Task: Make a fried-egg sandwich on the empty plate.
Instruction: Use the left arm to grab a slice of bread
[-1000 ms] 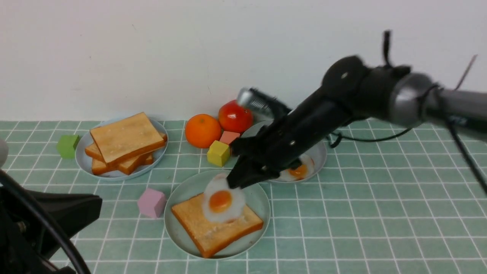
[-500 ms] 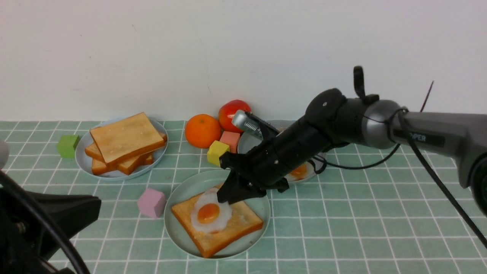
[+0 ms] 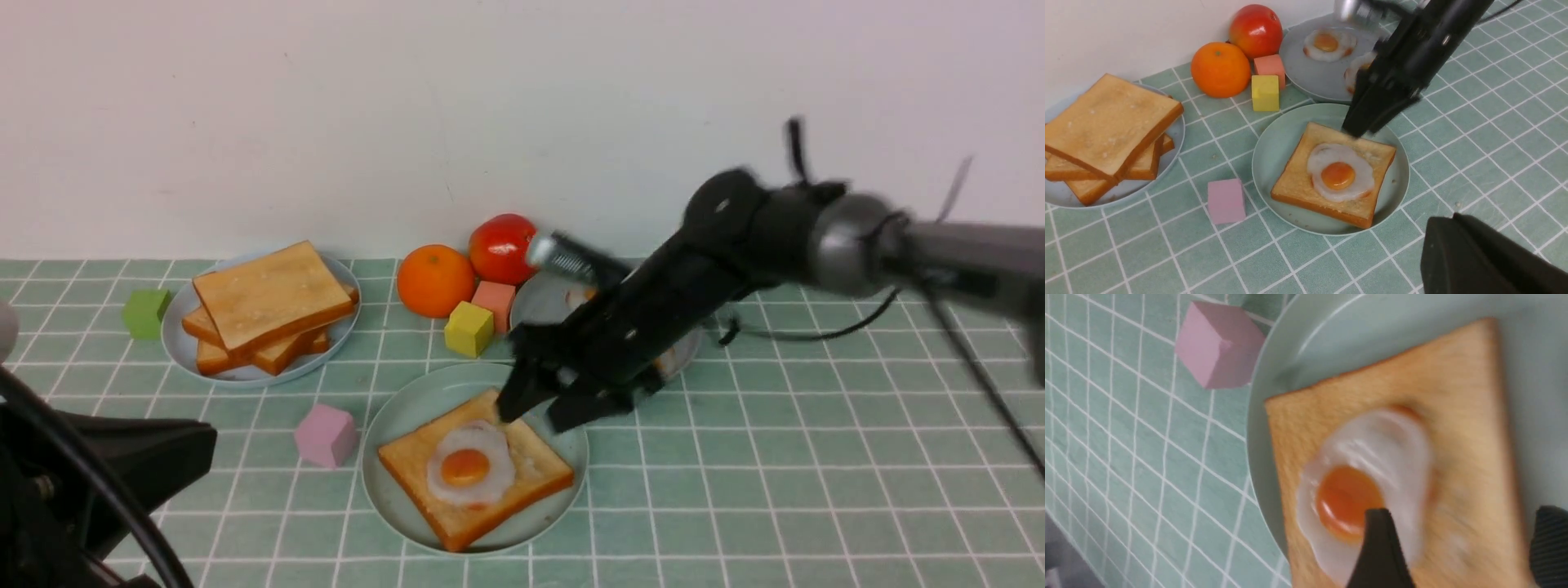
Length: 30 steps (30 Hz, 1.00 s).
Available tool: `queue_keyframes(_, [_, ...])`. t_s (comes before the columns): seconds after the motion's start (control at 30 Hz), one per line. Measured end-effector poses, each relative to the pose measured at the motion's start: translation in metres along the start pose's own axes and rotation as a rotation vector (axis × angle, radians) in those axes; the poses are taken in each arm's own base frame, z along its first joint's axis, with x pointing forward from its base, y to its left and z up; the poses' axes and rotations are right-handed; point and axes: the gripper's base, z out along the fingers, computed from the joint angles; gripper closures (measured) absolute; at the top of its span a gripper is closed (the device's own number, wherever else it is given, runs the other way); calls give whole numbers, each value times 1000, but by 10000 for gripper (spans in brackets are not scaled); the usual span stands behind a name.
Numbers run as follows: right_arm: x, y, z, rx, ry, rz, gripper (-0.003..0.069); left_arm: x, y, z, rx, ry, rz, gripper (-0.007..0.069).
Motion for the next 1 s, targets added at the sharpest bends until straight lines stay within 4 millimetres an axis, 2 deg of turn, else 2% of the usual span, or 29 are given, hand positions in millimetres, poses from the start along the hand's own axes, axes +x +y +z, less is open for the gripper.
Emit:
queue_keyframes(0.07, [2, 10, -31, 44, -13, -62, 259, 1, -1, 8, -3, 31, -16, 619])
queue_keyframes(0.17, [13, 33, -83, 140, -37, -172, 397, 5, -5, 33, -20, 132, -37, 633])
queue_keyframes(0.2, [15, 37, -90, 144, -44, -179, 419, 5, -5, 35, -22, 139, -34, 636])
queue_keyframes(0.27, [32, 61, -137, 198, -98, -238, 543, 7, -7, 61, -49, 235, -19, 638])
queue_keyframes(0.3, [37, 64, -146, 217, -112, -250, 569, 8, -7, 71, -60, 268, -18, 638])
queue_keyframes(0.33, [48, 75, -167, 231, -150, -267, 622, 5, -4, 84, -92, 306, -27, 638])
queue_keyframes(0.43, [79, 89, -200, 246, -209, -293, 668, -9, 18, 114, -177, 365, -54, 638])
queue_keyframes(0.47, [79, 89, -200, 246, -209, -293, 668, -10, 20, 116, -182, 368, -55, 638])
queue_keyframes(0.5, [98, 95, -215, 243, -244, -307, 668, -17, 36, 128, -212, 385, -60, 638])
queue_keyframes(0.57, [126, 100, -230, 235, -279, -319, 662, -26, 62, 146, -230, 422, -50, 638])
queue_keyframes(0.6, [136, 100, -234, 233, -291, -323, 660, -31, 72, 150, -238, 421, -62, 638])
queue_keyframes(0.63, [147, 100, -238, 230, -308, -327, 658, -33, 90, 162, -245, 446, -52, 638])
queue_keyframes(0.67, [150, 99, -237, 230, -304, -324, 658, -33, 92, 162, -246, 446, -51, 638])
queue_keyframes(0.7, [169, 97, -241, 230, -326, -329, 657, -40, 119, 176, -252, 456, -60, 638])
queue_keyframes(0.73, [173, 96, -241, 229, -330, -330, 656, -41, 122, 178, -247, 456, -58, 638])
queue_keyframes(0.77, [189, 94, -244, 228, -352, -334, 655, -43, 147, 191, -254, 464, -78, 638])
queue_keyframes(0.87, [208, 91, -246, 226, -375, -341, 653, -42, 177, 209, -258, 486, -47, 638])
queue_keyframes(0.9, [221, 90, -249, 226, -392, -349, 652, -36, 193, 225, -233, 532, 36, 631])
queue_keyframes(1.0, [234, 89, -253, 225, -413, -360, 650, -26, 207, 246, -175, 605, 149, 573])
